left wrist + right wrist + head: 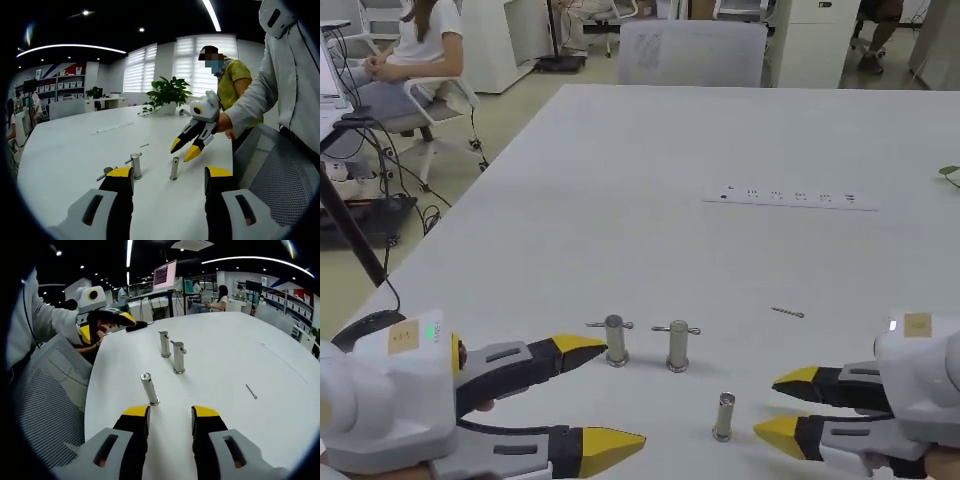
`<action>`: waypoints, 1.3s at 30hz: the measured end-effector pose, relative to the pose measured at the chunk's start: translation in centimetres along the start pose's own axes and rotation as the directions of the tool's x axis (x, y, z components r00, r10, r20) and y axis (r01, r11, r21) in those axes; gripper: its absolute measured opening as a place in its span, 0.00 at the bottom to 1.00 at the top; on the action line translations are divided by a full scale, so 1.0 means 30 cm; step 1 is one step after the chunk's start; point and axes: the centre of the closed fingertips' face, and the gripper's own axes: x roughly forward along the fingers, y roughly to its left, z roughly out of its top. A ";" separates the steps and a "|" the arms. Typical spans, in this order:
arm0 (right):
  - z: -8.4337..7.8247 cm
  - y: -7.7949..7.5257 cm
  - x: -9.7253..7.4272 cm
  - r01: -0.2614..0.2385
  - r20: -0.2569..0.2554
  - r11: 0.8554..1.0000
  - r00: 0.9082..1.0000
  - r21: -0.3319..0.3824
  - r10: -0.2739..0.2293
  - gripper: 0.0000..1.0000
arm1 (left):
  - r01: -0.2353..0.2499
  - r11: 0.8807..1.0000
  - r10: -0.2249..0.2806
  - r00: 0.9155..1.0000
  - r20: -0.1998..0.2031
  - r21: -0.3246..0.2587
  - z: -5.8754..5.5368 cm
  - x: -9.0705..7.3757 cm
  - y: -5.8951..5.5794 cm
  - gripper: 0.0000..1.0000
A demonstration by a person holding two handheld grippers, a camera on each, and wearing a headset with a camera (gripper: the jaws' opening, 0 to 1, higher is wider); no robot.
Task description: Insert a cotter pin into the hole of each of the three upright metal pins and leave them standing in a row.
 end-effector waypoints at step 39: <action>0.042 -0.449 0.004 0.099 -0.191 0.991 0.975 -0.086 -0.113 0.32 | -0.062 0.997 0.060 0.998 -0.034 -0.040 -0.056 -0.087 0.048 0.59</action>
